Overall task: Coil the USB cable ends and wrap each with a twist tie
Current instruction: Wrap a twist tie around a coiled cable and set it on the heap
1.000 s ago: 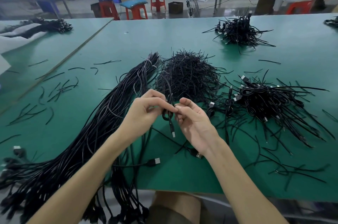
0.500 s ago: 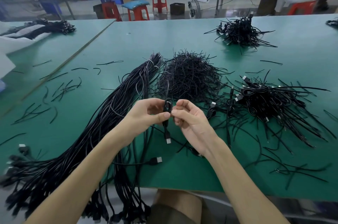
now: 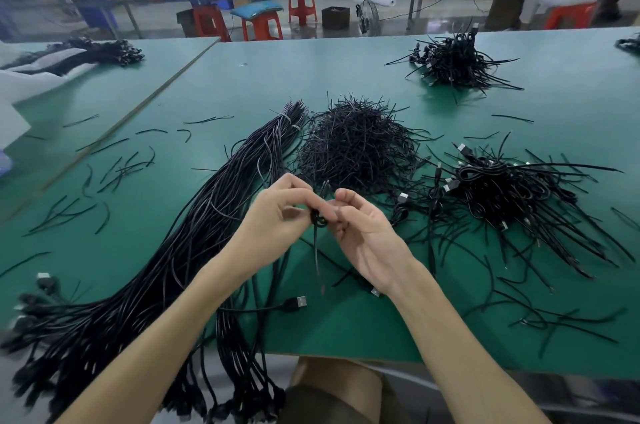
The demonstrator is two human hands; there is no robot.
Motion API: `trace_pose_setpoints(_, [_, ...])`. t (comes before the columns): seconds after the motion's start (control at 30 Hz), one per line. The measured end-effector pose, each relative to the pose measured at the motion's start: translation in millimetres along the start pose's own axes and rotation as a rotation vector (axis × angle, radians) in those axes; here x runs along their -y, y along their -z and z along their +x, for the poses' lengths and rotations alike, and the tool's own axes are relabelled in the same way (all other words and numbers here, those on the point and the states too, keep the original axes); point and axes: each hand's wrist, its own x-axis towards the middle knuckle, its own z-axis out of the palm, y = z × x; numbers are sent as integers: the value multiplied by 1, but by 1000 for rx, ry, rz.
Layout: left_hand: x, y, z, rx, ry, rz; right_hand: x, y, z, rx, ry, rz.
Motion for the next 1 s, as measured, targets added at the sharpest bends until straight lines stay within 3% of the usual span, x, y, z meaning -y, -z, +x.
trace_pose_setpoints(0.1, [-2,7,1,52,175,-183,1,1,0,-6,19,-50])
trace_pose_setpoints(0.23, [1,4,4,-1,283,-62,-2,-1,0,17,34,-130])
trace_pose_setpoints(0.47, [8,-5,2,-30,457,-195,-1,-1,-2,-13,83,-161])
trace_pose_setpoints(0.63, [9,-6,-2,-82,266,-183,-1,-3,-4,5,62,-145])
trace_pose_setpoints(0.83, [3,-8,-7,-54,158,-344,5,-6,-7,65,-25,13])
trace_pose_setpoints(1.0, [-7,-3,-4,-86,-51,203,5,-5,-7,94,-65,-43])
